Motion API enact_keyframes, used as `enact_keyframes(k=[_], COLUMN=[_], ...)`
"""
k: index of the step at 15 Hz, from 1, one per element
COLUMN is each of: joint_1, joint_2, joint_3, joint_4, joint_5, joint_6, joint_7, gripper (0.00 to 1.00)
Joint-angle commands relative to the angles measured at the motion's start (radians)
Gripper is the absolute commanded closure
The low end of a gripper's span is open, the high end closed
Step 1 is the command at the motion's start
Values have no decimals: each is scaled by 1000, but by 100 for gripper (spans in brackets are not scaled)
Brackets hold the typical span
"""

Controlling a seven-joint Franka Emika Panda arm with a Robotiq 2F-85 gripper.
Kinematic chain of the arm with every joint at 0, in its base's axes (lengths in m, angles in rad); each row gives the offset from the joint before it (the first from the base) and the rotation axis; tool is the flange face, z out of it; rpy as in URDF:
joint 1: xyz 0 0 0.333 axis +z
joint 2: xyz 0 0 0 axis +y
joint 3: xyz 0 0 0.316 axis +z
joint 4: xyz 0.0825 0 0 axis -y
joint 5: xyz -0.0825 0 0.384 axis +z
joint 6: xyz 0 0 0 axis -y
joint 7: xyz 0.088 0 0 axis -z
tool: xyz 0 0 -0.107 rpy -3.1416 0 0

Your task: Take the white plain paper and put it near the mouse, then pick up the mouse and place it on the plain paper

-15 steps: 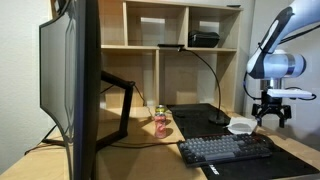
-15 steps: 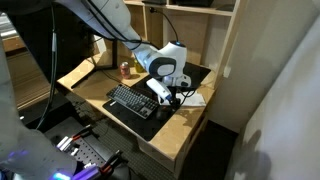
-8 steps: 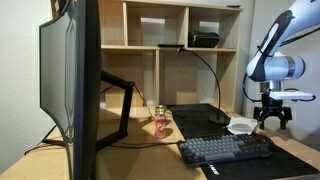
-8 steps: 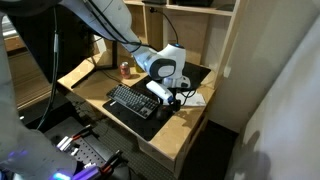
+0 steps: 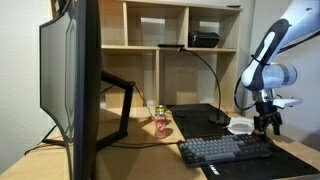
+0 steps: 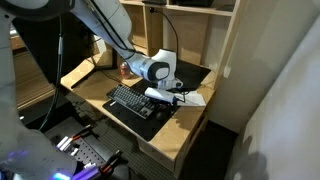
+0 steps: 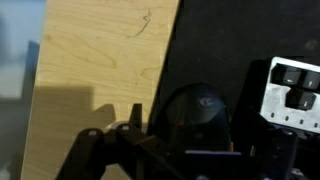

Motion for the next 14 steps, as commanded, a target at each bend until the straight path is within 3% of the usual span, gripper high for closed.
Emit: enact_keyframes(k=[1,4,7,14], joint_1=[-23,-63,-119,-189], joint_2=[12,21,25,45], joint_3=[21,74,136,177], joint_4=[-34,-55,-67,-59], joint_5=[-74,-23,76,227], joint_6=[147,231,241,242], joint_7=[-91,-169,-223,-292], gripper=[0,0,0,0])
